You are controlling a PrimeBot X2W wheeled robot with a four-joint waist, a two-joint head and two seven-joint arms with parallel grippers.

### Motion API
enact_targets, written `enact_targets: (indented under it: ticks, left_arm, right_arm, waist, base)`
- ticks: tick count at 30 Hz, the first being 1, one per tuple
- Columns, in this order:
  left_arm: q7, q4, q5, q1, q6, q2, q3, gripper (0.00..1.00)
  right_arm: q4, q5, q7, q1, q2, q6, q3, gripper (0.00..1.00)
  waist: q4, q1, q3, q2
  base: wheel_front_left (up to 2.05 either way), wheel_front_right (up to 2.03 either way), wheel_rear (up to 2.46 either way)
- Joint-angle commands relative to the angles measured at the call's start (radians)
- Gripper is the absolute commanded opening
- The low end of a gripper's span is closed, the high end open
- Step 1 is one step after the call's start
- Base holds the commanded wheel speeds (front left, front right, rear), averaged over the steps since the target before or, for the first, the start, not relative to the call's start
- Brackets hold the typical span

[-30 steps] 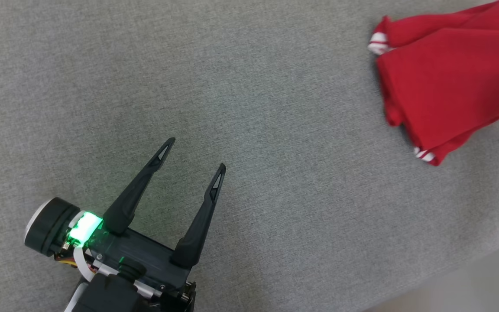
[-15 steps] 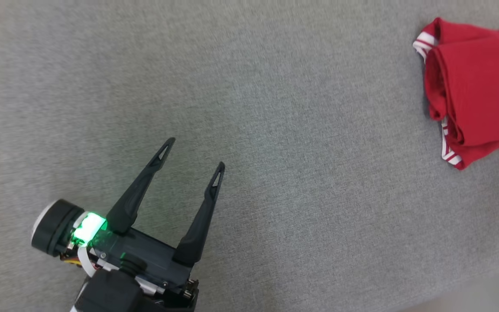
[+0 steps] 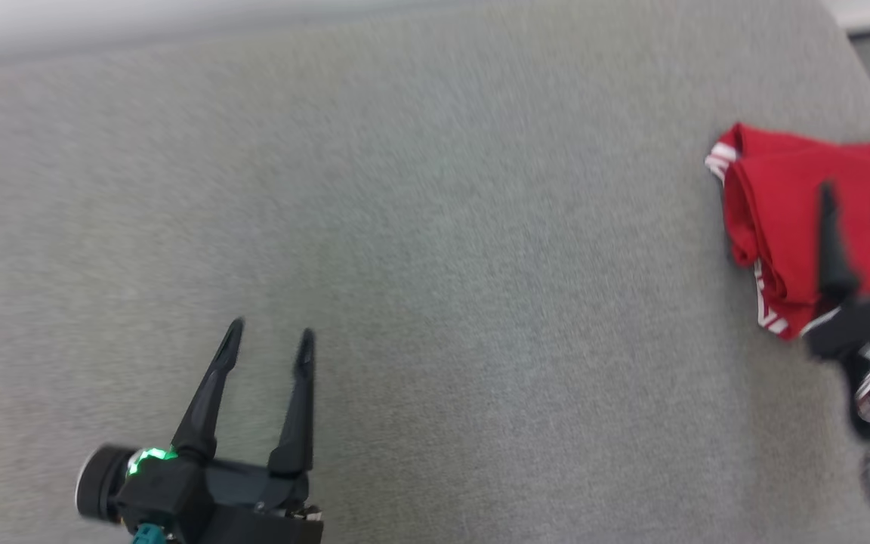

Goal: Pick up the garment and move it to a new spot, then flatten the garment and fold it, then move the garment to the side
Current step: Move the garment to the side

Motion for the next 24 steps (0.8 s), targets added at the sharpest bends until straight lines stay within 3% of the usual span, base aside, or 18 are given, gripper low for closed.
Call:
enact_targets:
  ticks: [1, 14, 24]
  left_arm:
    - [-0.007, 0.025, -0.010, 0.025, 0.006, -0.006, 0.008, 1.00]
    - [-0.028, 0.157, -0.033, 0.116, 0.060, -0.042, 0.094, 1.00]
    - [-0.028, 0.110, 0.027, 0.215, 0.028, -0.066, 0.168, 1.00]
  right_arm:
    - [-0.018, -0.027, -0.001, 0.047, 0.028, -0.002, 0.004, 1.00]
    - [-0.175, -0.220, -0.001, 0.268, 0.166, -0.002, 0.065, 1.00]
    - [-0.373, -0.369, -0.001, 0.398, 0.226, -0.002, 0.000, 1.00]
  waist:
    - [0.065, 0.0002, -0.115, 0.0002]
    - [0.108, 0.0002, -0.314, 0.0002]
    - [0.131, 0.0002, -0.385, 0.0002]
  base:
    - [0.00, 0.00, 0.00]
    - [0.00, 0.00, 0.00]
    - [0.00, 0.00, 0.00]
